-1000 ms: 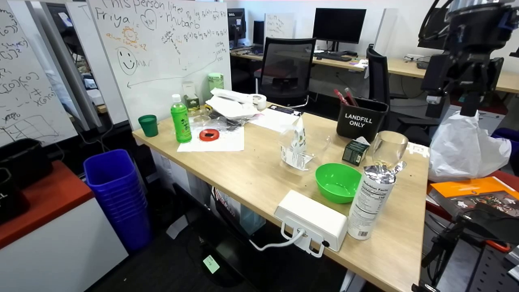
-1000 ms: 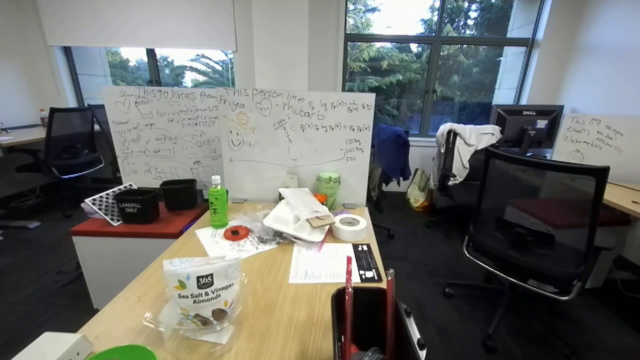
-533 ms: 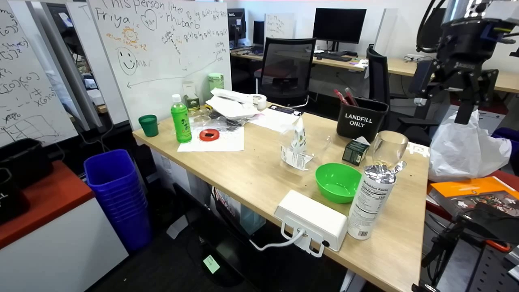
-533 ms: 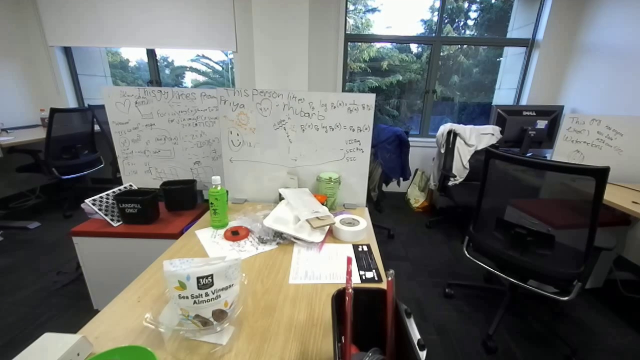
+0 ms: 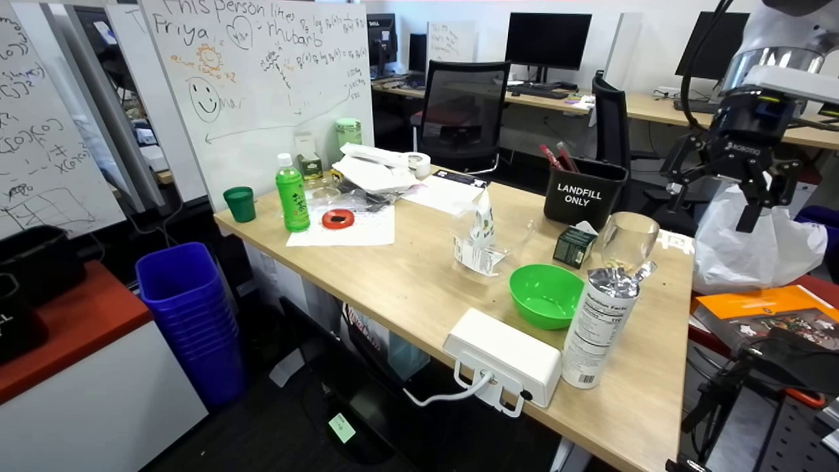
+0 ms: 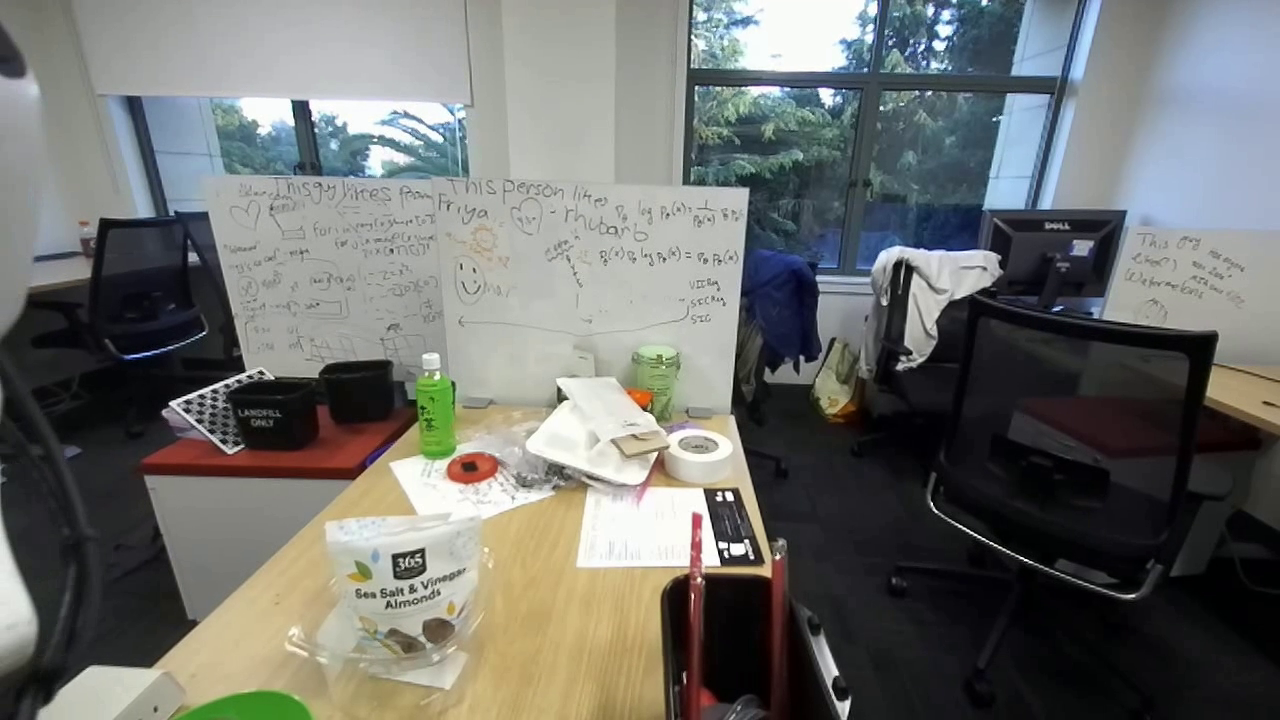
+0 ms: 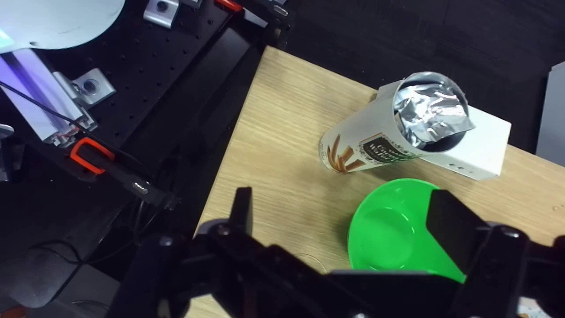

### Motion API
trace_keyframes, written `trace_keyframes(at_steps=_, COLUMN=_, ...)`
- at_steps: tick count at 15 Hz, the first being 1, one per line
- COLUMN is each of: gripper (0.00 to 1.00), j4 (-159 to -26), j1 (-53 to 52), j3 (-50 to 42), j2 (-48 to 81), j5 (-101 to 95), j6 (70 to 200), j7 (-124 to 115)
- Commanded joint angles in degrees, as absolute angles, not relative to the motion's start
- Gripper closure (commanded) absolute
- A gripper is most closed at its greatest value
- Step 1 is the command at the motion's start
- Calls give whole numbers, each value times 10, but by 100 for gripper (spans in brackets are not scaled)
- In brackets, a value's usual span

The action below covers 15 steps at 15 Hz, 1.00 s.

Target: Pour the contents of the wine glass into the bowl

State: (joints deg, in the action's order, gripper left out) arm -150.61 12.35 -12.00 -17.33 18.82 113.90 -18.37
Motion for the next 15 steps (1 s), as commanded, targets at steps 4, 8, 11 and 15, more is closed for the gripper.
trace_keyframes(at_steps=4, gripper=0, j4=-1505, j1=125, j3=-104, j2=-179, j5=189, j6=1137, j7=-187)
trace_keyframes(at_steps=8, gripper=0, j4=-1504, j1=127, j3=-108, j2=-174, j5=195, j6=1133, j7=-188)
trace_keyframes(at_steps=11, gripper=0, j4=-1521, j1=140, j3=-125, j2=-170, j5=227, j6=1135, j7=-212)
trace_keyframes(at_steps=15, gripper=0, j4=-1561, j1=169, j3=-157, j2=-179, j5=282, j6=1138, j7=-235)
